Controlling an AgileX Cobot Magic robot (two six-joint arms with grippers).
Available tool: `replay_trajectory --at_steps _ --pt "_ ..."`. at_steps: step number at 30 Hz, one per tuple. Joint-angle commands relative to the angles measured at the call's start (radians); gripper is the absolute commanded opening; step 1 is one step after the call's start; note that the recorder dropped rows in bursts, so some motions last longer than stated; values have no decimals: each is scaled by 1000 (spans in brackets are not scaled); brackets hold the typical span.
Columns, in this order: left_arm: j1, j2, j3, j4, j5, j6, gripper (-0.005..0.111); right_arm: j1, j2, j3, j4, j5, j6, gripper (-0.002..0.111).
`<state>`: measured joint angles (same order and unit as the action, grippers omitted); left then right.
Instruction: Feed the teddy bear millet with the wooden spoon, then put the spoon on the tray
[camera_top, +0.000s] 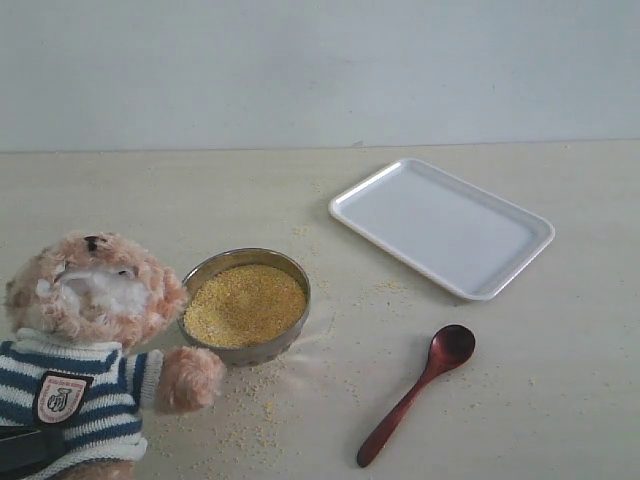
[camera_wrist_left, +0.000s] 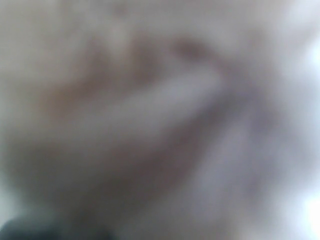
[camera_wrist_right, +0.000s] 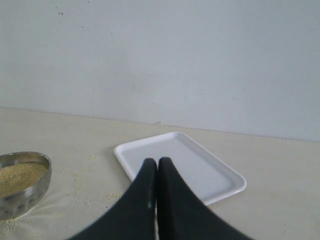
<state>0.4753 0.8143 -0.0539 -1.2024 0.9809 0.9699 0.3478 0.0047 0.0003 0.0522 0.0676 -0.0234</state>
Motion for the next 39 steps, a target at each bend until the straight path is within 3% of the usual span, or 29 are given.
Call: replay_trajectory --at_steps 1,15,21,26,33,39 --pt "3 -8 2 -19 25 0 5 1 -5 0 -4 -3 -1 0" --pt "3 -8 2 -19 17 30 5 1 -5 0 -1 -41 8 0" --pt "3 -8 2 -19 17 30 5 1 -5 0 125 -169 271 0" --pt "3 -8 2 -19 12 30 5 1 -5 0 197 -151 460 0" --pt "3 -8 2 -19 12 30 5 1 10 -101 197 94 298 0" --pt "3 -8 2 -19 12 30 5 1 302 -358 202 434 96 0"
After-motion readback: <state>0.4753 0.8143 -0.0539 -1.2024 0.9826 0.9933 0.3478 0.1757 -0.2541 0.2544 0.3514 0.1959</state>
